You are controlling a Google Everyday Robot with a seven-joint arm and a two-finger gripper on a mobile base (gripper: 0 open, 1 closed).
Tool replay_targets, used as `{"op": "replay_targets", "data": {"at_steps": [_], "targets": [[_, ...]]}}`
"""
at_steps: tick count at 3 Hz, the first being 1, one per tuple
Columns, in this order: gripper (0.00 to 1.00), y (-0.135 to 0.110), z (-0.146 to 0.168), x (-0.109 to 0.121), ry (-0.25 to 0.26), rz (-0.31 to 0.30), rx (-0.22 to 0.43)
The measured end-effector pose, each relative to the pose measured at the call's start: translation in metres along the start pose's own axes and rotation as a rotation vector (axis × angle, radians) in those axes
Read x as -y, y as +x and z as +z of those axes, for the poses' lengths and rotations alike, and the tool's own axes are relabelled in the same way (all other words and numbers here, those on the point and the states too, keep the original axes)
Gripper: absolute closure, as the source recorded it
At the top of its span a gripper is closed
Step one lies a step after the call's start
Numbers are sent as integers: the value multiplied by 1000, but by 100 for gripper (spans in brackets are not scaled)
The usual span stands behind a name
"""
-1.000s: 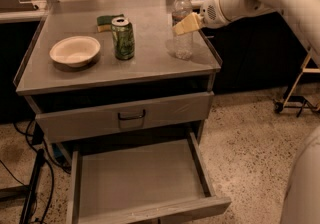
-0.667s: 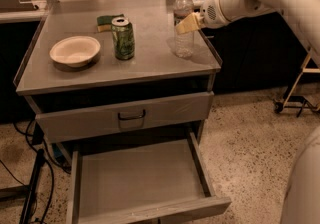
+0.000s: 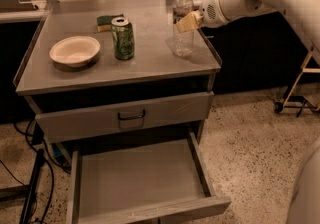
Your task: Place water bottle into middle drawer
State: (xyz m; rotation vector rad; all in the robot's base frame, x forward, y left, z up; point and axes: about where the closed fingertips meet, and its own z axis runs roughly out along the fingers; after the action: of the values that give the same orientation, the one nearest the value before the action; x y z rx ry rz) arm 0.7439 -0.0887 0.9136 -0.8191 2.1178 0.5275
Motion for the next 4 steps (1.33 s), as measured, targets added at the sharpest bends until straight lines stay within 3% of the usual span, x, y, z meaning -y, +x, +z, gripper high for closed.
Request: {"op": "replay_targets", "data": {"at_steps": [2,3,4], "targets": [[100,-21,-48,-34,12,-89,100],[100,-2,-94,-58,33,-94,96],[100,-2,-94,-58,33,-94,95]]}}
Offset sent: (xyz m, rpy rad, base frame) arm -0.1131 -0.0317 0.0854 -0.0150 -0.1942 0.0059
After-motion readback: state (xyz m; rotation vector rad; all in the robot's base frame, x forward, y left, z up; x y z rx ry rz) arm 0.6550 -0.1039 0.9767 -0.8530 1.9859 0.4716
